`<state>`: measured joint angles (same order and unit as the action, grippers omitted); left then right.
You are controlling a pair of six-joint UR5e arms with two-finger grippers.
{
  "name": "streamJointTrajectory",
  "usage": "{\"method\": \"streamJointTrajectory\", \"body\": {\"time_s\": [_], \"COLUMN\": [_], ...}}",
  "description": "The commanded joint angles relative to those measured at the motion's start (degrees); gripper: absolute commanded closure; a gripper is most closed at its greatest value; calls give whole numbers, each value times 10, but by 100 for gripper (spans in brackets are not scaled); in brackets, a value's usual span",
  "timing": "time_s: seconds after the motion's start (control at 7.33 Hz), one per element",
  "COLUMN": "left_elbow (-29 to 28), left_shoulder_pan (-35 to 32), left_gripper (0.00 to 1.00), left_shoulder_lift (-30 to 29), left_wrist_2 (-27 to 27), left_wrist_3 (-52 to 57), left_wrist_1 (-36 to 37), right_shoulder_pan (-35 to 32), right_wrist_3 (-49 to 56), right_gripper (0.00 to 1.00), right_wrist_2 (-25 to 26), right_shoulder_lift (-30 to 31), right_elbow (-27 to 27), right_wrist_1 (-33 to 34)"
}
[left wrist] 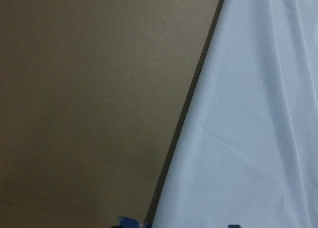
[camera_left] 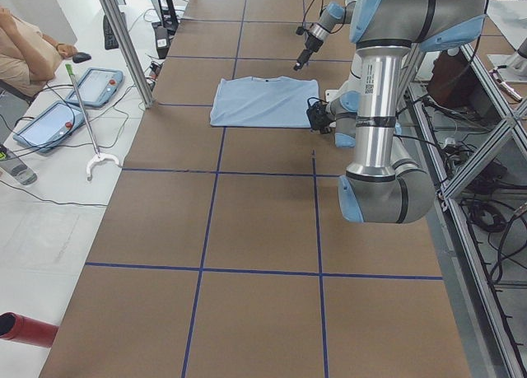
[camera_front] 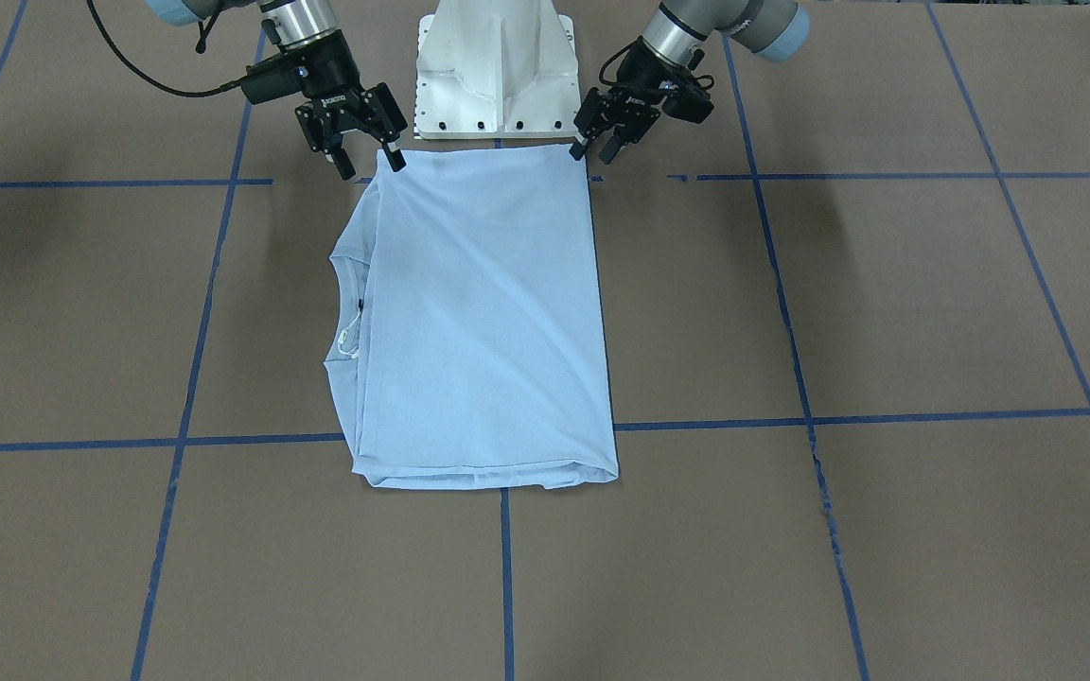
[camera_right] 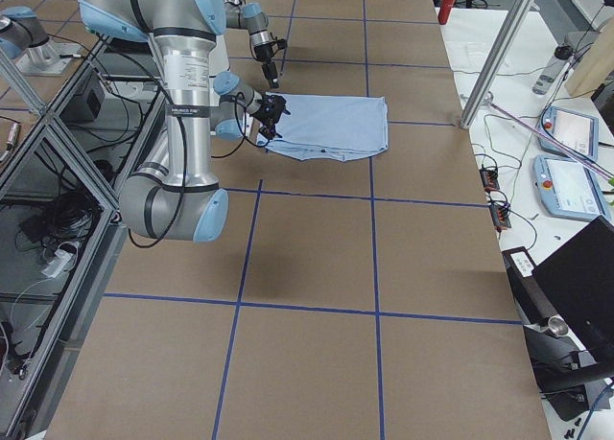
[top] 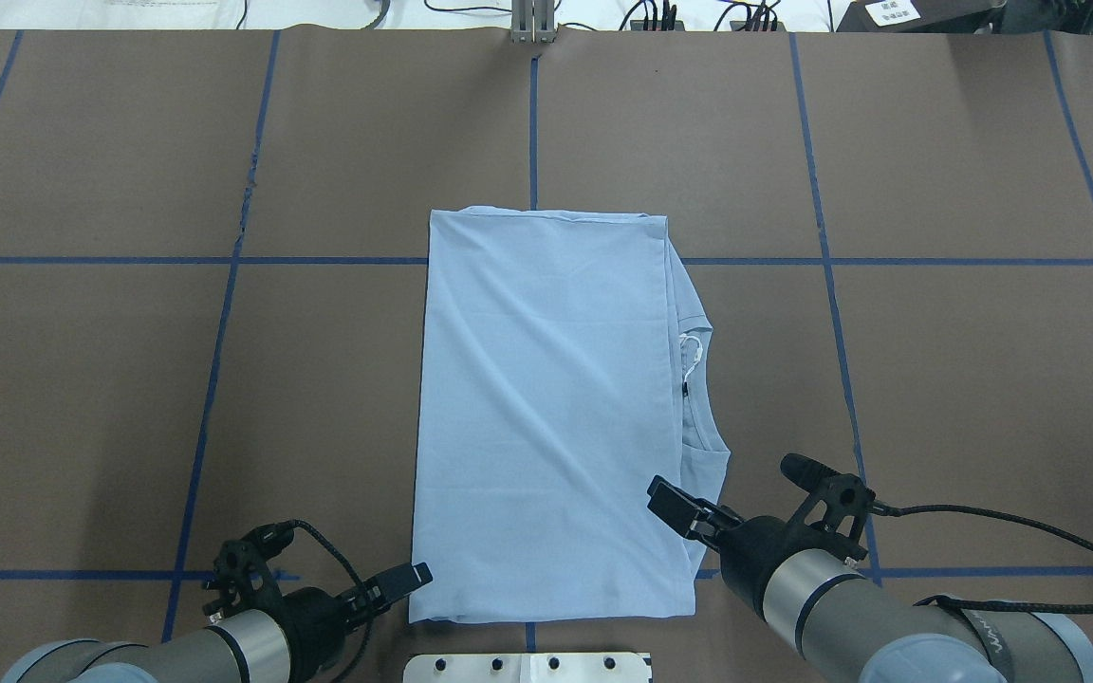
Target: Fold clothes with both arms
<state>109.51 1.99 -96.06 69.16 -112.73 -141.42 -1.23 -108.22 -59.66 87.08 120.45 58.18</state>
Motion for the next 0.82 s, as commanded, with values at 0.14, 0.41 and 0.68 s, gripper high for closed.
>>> {"method": "streamJointTrajectory", "body": {"time_s": [0.14, 0.41, 0.68], "left_elbow": [-15, -15, -19], "left_shoulder_pan": [20, 25, 28], "left_gripper": [26, 26, 26], "left_shoulder_lift": [-22, -24, -25], "left_wrist_2": [-9, -9, -9], "left_wrist_3": [-2, -1, -1], "left_wrist_1": [15, 16, 16], "right_shoulder_pan": [1, 0, 2], "right_wrist_3": [-1, -1, -1], "right_gripper": [0, 0, 0], "right_wrist_2": [1, 1, 6], "right_shoulder_lift": [-1, -1, -2], "right_elbow": [0, 0, -5], "right_wrist_1": [0, 0, 0]}}
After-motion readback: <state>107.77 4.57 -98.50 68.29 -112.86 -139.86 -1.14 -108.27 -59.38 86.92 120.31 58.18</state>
